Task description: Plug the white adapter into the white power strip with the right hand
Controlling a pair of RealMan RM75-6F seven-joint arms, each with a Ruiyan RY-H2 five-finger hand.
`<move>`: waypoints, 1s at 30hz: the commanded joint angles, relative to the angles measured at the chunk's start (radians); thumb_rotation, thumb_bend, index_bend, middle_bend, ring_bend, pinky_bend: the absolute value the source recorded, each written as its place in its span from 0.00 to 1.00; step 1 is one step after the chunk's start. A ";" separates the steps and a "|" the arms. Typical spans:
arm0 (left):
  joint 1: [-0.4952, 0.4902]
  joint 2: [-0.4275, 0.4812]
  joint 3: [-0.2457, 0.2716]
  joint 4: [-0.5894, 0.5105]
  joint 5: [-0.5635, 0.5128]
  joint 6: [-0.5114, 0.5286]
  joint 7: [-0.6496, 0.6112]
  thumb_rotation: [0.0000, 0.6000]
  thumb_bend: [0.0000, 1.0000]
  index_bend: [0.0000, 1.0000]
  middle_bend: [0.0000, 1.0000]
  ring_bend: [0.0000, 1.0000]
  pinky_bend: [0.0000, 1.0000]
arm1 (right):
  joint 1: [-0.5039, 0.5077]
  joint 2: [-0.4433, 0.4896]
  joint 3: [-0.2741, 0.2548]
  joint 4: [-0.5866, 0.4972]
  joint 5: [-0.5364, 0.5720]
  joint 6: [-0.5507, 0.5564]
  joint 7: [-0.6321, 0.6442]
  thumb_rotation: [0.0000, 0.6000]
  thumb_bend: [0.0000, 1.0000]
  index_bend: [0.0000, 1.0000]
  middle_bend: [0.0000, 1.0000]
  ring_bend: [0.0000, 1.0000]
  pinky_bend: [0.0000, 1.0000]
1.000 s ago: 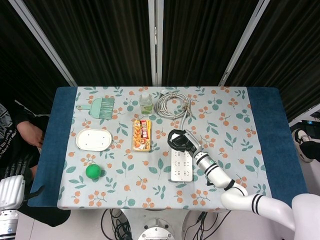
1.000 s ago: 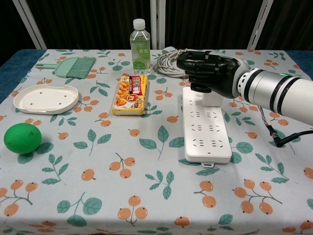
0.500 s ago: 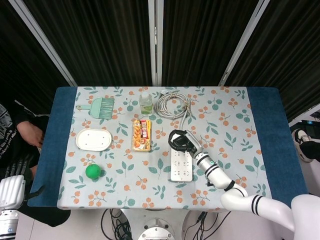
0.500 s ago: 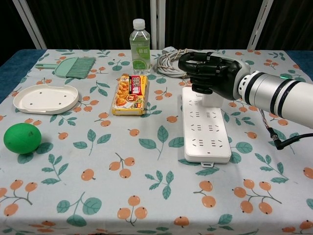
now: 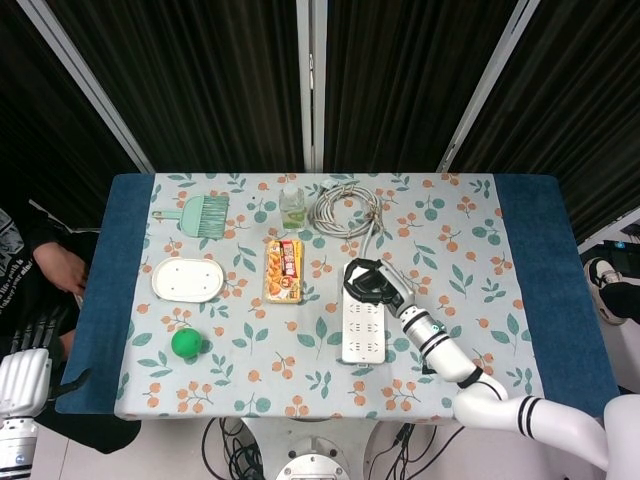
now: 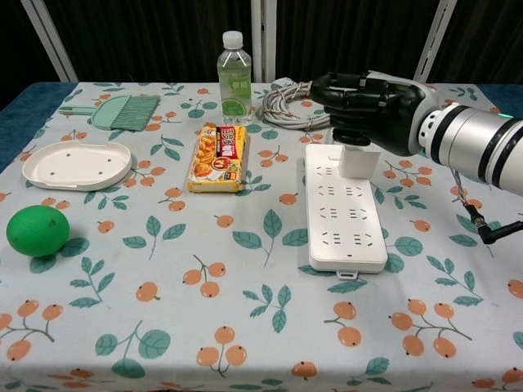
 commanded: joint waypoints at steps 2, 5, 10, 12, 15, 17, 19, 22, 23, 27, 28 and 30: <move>0.002 0.003 0.001 -0.007 0.001 0.004 0.008 1.00 0.14 0.04 0.00 0.00 0.00 | -0.018 0.035 -0.002 -0.034 -0.031 0.043 -0.002 1.00 0.86 1.00 0.97 0.96 0.95; 0.003 0.009 -0.003 -0.014 0.002 0.014 0.016 1.00 0.14 0.04 0.00 0.00 0.00 | -0.044 0.075 -0.016 -0.071 -0.069 0.110 -0.057 1.00 0.83 1.00 0.95 0.93 0.93; 0.002 0.014 -0.007 -0.021 0.004 0.022 0.029 1.00 0.14 0.04 0.00 0.00 0.00 | -0.103 0.142 -0.058 -0.102 -0.154 0.266 -0.307 1.00 0.68 0.83 0.81 0.73 0.71; 0.001 0.015 -0.010 -0.024 0.004 0.024 0.034 1.00 0.14 0.04 0.00 0.00 0.00 | -0.129 0.165 -0.074 -0.114 -0.180 0.326 -0.430 1.00 0.62 0.72 0.71 0.59 0.54; -0.001 0.013 -0.013 -0.025 0.008 0.031 0.044 1.00 0.14 0.04 0.00 0.00 0.00 | -0.174 0.214 -0.105 -0.134 -0.216 0.404 -0.643 1.00 0.48 0.56 0.55 0.41 0.30; -0.001 0.012 -0.015 -0.025 0.007 0.035 0.051 1.00 0.14 0.04 0.00 0.00 0.00 | -0.208 0.248 -0.124 -0.148 -0.227 0.449 -0.787 1.00 0.41 0.48 0.48 0.33 0.22; -0.001 0.013 -0.017 -0.026 0.006 0.038 0.060 1.00 0.14 0.04 0.00 0.00 0.00 | -0.240 0.291 -0.147 -0.175 -0.230 0.476 -0.914 1.00 0.37 0.38 0.40 0.24 0.13; -0.002 0.015 -0.020 -0.031 0.009 0.045 0.073 1.00 0.14 0.04 0.00 0.00 0.00 | -0.291 0.357 -0.181 -0.222 -0.212 0.501 -1.095 1.00 0.33 0.22 0.28 0.10 0.01; -0.002 0.016 -0.021 -0.033 0.010 0.047 0.077 1.00 0.14 0.04 0.00 0.00 0.00 | -0.307 0.377 -0.190 -0.239 -0.198 0.506 -1.150 1.00 0.32 0.15 0.21 0.05 0.00; -0.001 0.018 -0.026 -0.042 0.005 0.053 0.105 1.00 0.14 0.04 0.00 0.00 0.00 | -0.378 0.436 -0.228 -0.313 -0.146 0.545 -1.321 1.00 0.27 0.00 0.03 0.00 0.00; -0.001 0.018 -0.026 -0.045 0.004 0.054 0.112 1.00 0.14 0.04 0.00 0.00 0.00 | -0.398 0.447 -0.239 -0.329 -0.140 0.562 -1.340 1.00 0.27 0.00 0.01 0.00 0.00; -0.002 0.019 -0.026 -0.050 0.004 0.054 0.122 1.00 0.14 0.04 0.00 0.00 0.00 | -0.427 0.456 -0.253 -0.339 -0.141 0.593 -1.344 1.00 0.27 0.00 0.00 0.00 0.00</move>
